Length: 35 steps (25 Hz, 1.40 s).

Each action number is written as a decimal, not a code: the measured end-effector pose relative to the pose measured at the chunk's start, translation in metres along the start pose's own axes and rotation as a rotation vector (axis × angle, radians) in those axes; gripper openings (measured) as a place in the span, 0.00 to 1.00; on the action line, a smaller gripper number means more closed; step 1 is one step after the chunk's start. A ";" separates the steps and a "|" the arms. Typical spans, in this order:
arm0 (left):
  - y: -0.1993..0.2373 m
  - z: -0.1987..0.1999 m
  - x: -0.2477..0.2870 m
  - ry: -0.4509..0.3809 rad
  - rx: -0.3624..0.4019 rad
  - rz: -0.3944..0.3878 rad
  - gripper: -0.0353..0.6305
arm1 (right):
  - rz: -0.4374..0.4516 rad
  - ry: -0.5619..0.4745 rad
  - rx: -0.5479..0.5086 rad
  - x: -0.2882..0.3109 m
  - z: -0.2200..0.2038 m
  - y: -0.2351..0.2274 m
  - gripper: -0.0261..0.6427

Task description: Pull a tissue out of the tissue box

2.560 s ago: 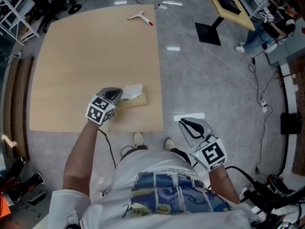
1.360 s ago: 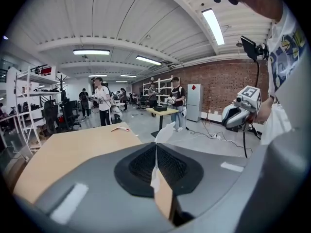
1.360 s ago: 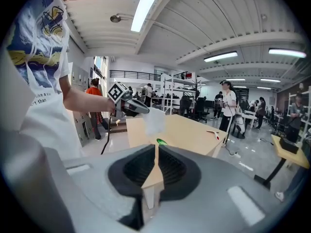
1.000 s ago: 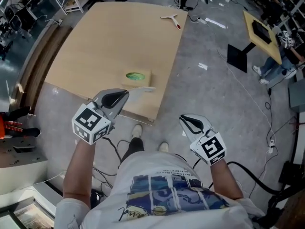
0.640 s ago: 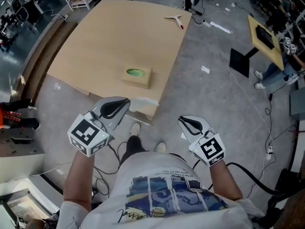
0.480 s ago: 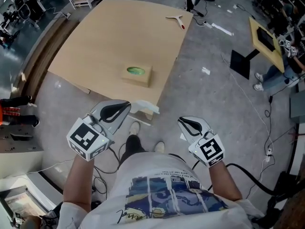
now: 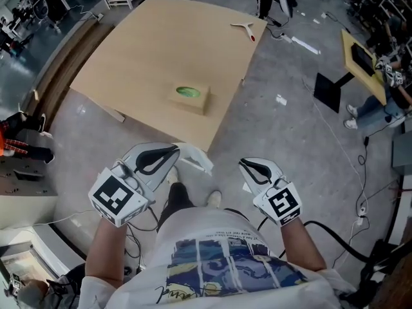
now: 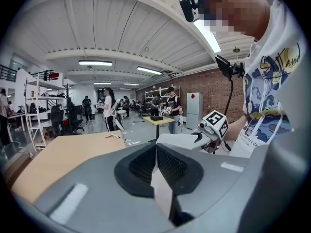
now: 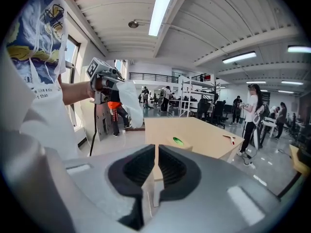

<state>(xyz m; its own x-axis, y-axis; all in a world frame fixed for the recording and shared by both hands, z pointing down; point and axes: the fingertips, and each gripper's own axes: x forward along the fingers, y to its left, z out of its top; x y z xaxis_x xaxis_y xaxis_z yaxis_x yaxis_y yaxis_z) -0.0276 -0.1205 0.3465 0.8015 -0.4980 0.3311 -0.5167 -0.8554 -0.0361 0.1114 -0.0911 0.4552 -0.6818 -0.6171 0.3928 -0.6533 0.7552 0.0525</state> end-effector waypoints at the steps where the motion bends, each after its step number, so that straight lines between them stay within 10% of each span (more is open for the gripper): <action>1: -0.002 0.001 -0.002 -0.003 -0.001 0.000 0.06 | 0.002 0.000 0.004 0.001 0.002 0.002 0.06; 35: 0.002 -0.009 -0.007 -0.033 -0.030 0.024 0.06 | 0.023 0.030 -0.063 0.017 -0.008 0.015 0.06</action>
